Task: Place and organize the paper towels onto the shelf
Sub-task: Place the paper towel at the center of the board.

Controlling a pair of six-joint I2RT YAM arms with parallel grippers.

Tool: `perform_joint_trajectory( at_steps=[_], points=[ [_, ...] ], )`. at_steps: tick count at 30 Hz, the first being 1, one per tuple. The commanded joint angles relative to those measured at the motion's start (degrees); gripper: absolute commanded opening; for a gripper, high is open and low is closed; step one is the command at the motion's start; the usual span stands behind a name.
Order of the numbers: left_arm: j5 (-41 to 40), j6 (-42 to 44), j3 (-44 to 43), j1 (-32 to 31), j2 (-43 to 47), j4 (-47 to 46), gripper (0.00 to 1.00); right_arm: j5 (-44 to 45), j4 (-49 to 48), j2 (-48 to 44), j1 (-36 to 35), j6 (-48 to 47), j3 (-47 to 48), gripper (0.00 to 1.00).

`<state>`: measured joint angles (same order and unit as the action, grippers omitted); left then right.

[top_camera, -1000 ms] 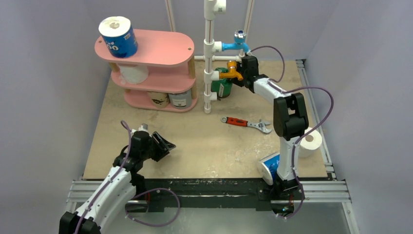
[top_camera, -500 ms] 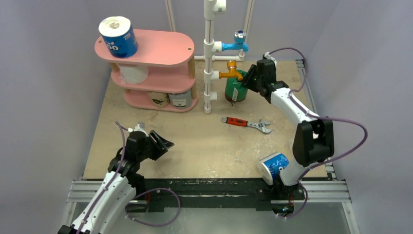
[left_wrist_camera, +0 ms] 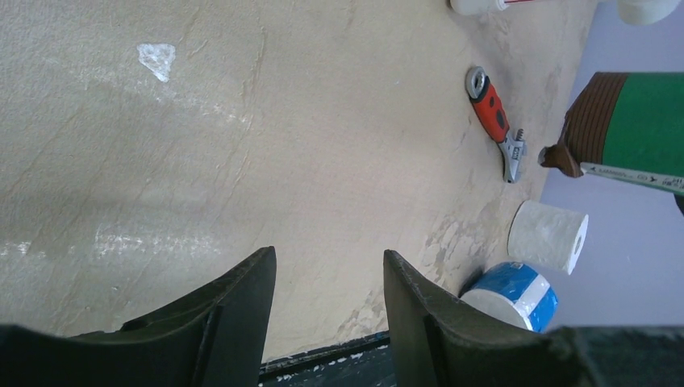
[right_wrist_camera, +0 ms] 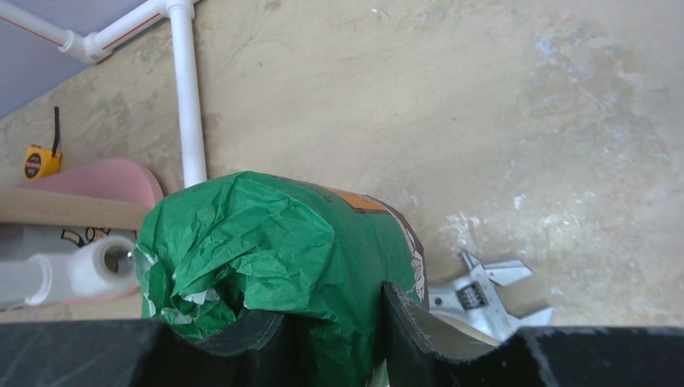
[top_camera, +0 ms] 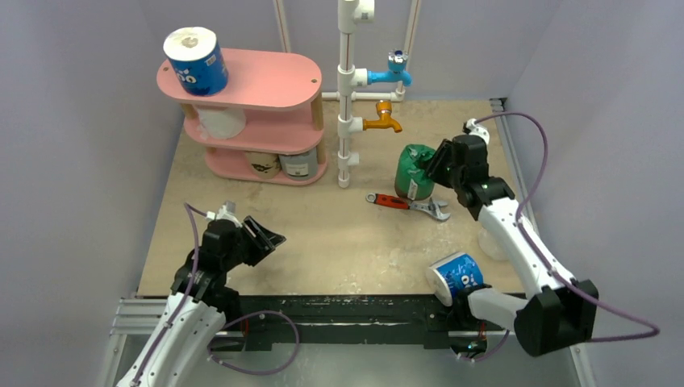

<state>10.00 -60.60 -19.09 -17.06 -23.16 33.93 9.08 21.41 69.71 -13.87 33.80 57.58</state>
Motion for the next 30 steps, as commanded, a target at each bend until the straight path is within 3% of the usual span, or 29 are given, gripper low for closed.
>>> perform_joint_trajectory(
  at_steps=[1, 5, 9, 17, 21, 24, 30],
  points=[
    [-1.0, 1.4, -3.7, -0.3, 1.7, 2.1, 0.50, -0.4, 1.8, -11.7, -0.8, -1.9, -4.5, 0.22],
    [-3.7, 2.2, -5.7, -0.3, 2.9, 3.5, 0.50, -5.7, 1.8, -20.5, -3.8, -4.3, -9.8, 0.23],
    [-9.5, 5.3, -11.7, -0.3, 3.1, 7.3, 0.51, -6.1, 3.1, -22.7, -13.6, -6.1, -10.5, 0.23],
    [-22.2, 10.4, -23.0, -0.3, 3.5, 15.9, 0.51, 3.6, -2.6, -16.4, -35.1, -4.2, -10.0, 0.23],
    [-29.8, 15.6, -29.5, -0.3, 5.4, 19.7, 0.51, 3.1, -8.7, -9.6, -40.3, -5.3, -8.7, 0.23],
    [-28.4, 17.8, -31.2, -0.3, 5.6, 19.9, 0.52, 2.9, -11.6, -2.6, -42.4, -7.7, -5.7, 0.23],
    [-13.7, 16.7, -24.8, -0.3, 3.5, 13.4, 0.55, 2.1, -14.4, 9.9, -43.1, -12.3, 1.5, 0.23]
  ],
)
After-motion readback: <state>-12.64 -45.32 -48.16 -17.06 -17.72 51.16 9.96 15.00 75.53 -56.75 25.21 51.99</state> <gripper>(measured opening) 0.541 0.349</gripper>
